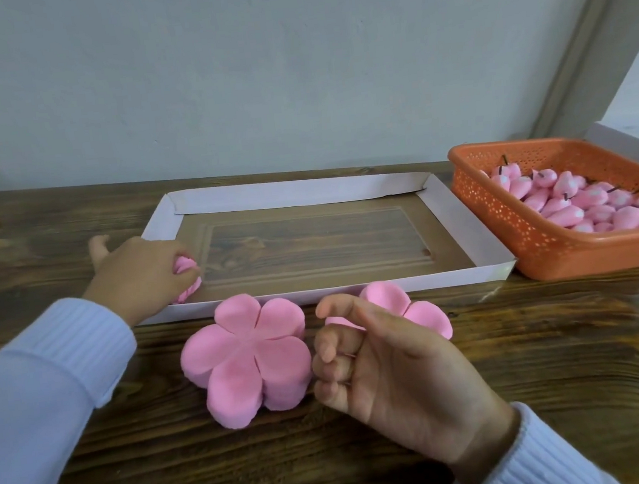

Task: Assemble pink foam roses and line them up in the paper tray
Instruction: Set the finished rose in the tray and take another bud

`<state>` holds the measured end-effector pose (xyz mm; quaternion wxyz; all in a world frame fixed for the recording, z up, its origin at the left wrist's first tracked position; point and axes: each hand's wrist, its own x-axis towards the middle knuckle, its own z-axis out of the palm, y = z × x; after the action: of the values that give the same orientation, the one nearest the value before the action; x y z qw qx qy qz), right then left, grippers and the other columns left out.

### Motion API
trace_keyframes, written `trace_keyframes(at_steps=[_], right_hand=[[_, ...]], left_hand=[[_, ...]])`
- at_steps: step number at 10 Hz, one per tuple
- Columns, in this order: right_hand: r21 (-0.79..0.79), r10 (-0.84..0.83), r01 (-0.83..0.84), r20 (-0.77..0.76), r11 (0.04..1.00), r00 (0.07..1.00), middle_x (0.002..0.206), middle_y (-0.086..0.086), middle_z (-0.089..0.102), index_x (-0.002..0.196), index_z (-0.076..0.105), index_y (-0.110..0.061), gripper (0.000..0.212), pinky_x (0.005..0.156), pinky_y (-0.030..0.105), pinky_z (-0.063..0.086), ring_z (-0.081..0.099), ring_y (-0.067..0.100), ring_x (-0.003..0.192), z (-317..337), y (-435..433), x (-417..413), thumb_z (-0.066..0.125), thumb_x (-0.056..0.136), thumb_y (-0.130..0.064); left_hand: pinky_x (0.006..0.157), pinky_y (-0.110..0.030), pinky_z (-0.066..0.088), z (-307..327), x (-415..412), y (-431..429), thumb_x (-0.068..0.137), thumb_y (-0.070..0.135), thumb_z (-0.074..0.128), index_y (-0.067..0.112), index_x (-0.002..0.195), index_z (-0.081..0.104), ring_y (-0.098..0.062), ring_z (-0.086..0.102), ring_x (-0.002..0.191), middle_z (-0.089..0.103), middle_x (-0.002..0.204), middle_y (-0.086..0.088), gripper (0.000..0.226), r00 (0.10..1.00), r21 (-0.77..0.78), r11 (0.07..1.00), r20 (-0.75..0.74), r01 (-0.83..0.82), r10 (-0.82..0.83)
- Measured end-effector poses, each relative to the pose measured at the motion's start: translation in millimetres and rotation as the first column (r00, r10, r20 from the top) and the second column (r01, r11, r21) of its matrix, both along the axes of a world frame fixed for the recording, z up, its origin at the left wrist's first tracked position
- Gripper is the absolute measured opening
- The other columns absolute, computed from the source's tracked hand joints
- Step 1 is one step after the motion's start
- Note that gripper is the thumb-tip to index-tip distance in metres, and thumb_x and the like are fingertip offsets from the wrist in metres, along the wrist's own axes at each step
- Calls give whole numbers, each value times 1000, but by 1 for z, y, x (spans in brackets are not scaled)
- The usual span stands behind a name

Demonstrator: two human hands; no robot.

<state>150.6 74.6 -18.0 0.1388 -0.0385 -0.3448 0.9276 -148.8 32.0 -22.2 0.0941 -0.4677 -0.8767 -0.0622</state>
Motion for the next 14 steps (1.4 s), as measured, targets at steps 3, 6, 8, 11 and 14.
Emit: trace_keyframes(at_steps=[3,6,8,11,14], right_hand=[[6,-13,13,9,1000,1000,80,6,65,99,68,-12,25,72,27,51,61,14,72,-1,0,-1,73,80,-28],[-8,-12,11,-3,1000,1000,80,7,66,99,67,-11,25,71,28,52,61,15,71,-1,1,-1,74,80,-27],[-20,-4,4,-15,1000,1000,80,8,66,99,67,-10,25,72,28,52,61,15,71,0,-1,-1,75,80,-25],[-21,10,-12,-84,1000,996,84,9,66,104,65,-9,24,73,29,51,60,16,72,3,-2,1,70,86,-25],[-1,66,-67,-159,998,985,82,13,62,95,57,-1,24,56,19,42,50,10,58,11,-4,2,67,87,-21]], left_hand=[[103,-46,19,0,-9,-1,92,44,51,26,70,62,-14,52,83,60,75,10,31,997,-64,995,29,-74,76],[107,-50,18,10,-5,0,93,66,30,28,82,62,-19,56,98,64,89,8,51,990,-129,987,93,-92,104],[107,-61,16,36,5,-7,98,52,38,26,107,65,-33,50,119,58,126,-6,38,985,212,963,85,-165,150],[66,-3,42,63,119,-24,79,25,57,31,99,56,13,54,75,60,91,16,20,763,875,436,425,-209,-487],[65,-26,41,-7,171,-4,83,-1,66,25,102,51,-10,45,68,47,78,9,35,678,674,734,575,-77,-457]])
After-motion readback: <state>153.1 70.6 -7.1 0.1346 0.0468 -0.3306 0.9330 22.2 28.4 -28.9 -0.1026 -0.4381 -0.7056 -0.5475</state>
